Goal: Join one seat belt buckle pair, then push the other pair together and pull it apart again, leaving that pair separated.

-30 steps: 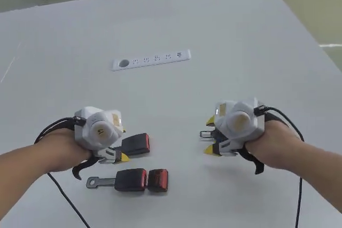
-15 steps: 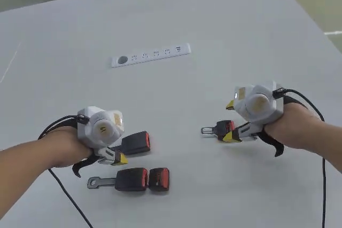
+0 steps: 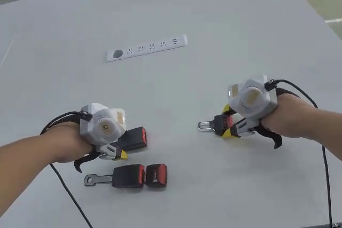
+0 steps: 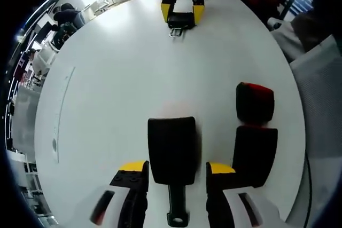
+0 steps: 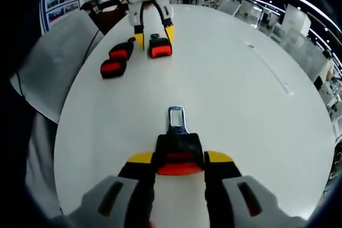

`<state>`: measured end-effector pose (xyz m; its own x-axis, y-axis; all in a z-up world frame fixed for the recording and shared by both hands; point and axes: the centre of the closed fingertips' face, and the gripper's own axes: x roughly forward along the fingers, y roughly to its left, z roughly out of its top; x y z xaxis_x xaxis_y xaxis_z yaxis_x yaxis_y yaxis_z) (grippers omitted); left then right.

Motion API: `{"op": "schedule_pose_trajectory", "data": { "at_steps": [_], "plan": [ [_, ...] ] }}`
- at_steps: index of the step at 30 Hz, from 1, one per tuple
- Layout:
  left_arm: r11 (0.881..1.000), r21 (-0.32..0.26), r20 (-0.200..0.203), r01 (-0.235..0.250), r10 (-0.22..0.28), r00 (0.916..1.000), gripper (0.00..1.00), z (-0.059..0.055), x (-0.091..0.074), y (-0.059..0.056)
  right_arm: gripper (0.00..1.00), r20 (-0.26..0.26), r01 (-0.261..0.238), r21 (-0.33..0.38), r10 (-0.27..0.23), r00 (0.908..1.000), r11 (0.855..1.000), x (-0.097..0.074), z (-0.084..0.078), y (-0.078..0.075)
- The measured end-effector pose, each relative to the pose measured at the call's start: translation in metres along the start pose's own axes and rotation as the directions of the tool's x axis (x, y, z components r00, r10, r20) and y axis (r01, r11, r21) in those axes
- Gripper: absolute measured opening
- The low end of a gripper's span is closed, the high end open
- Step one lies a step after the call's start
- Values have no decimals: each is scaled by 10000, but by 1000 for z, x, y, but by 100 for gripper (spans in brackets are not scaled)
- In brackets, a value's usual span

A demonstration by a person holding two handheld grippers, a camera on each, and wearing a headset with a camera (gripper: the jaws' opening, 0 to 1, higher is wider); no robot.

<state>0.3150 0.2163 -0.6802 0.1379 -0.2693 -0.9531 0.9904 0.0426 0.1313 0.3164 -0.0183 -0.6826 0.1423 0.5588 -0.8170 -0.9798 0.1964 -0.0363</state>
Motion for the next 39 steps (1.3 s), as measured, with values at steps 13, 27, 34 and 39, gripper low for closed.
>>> {"op": "schedule_pose_trajectory", "data": {
  "at_steps": [13,27,34,39],
  "plan": [
    [9995,102,181,289,-290,9994,32,2,1,-2,35,-4,-458,-148,458,9989,9988,-1,3,6],
    [9989,-41,72,476,-475,9988,32,3,2,-2,35,-274,-482,-225,476,9985,9986,2,2,4],
    [9988,16,4,489,-489,9988,32,2,2,-2,35,-199,-477,-20,477,9987,9989,6,7,5],
    [9986,52,-46,535,-535,9986,32,3,2,-3,35,-87,-500,-227,499,9987,9985,15,21,11]
  ]
}}
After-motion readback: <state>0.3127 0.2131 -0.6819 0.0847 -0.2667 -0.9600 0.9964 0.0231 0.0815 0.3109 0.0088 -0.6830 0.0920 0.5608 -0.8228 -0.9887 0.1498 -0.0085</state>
